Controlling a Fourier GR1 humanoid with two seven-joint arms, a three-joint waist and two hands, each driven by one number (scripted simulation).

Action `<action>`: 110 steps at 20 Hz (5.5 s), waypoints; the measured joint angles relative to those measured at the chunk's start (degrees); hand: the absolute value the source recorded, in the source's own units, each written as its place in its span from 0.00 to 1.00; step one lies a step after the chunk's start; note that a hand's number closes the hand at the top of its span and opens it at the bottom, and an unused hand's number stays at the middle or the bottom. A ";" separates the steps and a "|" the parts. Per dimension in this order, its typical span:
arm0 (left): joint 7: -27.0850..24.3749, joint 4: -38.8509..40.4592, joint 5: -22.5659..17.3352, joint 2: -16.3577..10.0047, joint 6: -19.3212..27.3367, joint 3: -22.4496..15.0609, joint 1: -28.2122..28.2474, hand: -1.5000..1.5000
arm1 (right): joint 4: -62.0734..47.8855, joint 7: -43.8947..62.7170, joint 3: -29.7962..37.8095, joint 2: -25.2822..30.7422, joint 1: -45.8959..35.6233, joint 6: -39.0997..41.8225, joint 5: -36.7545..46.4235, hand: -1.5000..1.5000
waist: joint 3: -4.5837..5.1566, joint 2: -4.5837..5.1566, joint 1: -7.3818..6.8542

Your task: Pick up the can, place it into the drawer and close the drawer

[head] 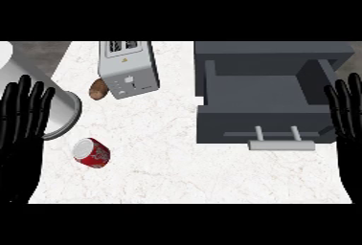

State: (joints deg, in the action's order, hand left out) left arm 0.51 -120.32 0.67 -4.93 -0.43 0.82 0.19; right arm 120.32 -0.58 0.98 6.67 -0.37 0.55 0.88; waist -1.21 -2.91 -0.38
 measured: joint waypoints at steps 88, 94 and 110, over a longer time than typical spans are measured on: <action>-41.03 83.69 10.67 -22.29 -33.46 7.65 -16.71 0.00 | -3.67 0.97 9.55 -4.73 13.96 9.13 -1.97 0.00 | 1.29 3.10 1.16; -44.29 89.27 11.84 -22.06 -31.47 5.83 -18.92 0.00 | -1.17 4.62 10.67 -3.79 12.69 8.93 -3.42 0.00 | 1.32 3.11 1.24; -47.41 97.83 12.38 -19.42 -28.64 3.27 -24.60 0.00 | 0.95 6.41 11.96 -3.39 12.95 9.78 -5.02 0.00 | 1.30 3.12 1.24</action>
State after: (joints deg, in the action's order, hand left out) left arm -46.90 -22.49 13.05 -24.36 -29.07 4.09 -24.41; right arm 121.27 5.83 12.94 3.28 12.58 10.33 -4.14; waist 0.09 0.21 0.86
